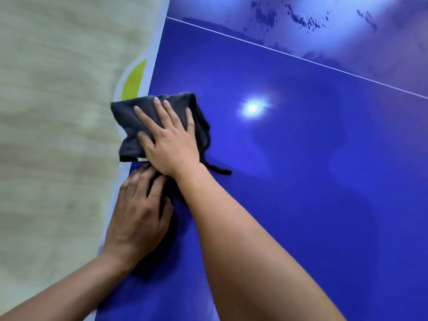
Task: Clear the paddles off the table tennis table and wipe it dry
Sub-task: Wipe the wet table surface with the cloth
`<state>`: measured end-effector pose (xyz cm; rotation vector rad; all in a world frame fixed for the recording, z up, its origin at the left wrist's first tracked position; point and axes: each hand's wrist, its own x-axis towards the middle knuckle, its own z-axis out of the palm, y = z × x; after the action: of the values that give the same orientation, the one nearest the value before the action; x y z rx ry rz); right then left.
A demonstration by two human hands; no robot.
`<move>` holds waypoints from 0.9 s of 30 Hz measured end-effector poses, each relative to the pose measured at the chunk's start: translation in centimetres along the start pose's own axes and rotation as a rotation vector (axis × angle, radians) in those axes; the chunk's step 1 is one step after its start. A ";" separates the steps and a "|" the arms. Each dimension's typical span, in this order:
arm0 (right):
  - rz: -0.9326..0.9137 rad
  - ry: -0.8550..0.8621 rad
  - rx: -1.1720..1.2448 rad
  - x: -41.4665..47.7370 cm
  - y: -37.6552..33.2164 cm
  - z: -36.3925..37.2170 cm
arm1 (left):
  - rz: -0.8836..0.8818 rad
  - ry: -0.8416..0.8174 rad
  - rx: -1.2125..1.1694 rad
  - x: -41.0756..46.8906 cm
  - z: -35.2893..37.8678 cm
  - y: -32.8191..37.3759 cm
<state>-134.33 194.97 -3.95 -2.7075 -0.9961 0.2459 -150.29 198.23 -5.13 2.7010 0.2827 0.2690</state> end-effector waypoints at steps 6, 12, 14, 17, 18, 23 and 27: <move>-0.094 0.023 0.022 -1.1 2.1 0.0 | 0.035 0.014 0.021 -0.2 0.0 0.4; 0.203 0.104 0.009 -9.8 12.4 -2.3 | 0.037 0.081 0.096 -4.0 -1.4 1.7; 0.335 0.108 0.010 -13.5 16.5 -3.6 | 0.021 0.079 0.082 -8.3 -2.3 2.6; 0.479 0.144 0.003 -17.6 20.9 -4.6 | -0.050 0.041 0.097 -16.3 -3.3 3.2; 0.499 0.156 0.002 -18.1 21.6 -4.8 | -0.064 0.009 0.107 -18.2 -3.5 3.1; 0.583 0.208 -0.001 -18.3 20.6 -4.2 | -0.081 -0.068 0.150 -21.3 -3.1 2.8; 0.567 0.189 -0.043 -15.8 14.5 -2.3 | -0.073 -0.022 0.152 -21.6 -2.8 2.6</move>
<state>-136.82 173.58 -4.73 -2.9243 -0.1692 0.0627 -171.27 191.85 -4.61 2.8336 0.4101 0.2038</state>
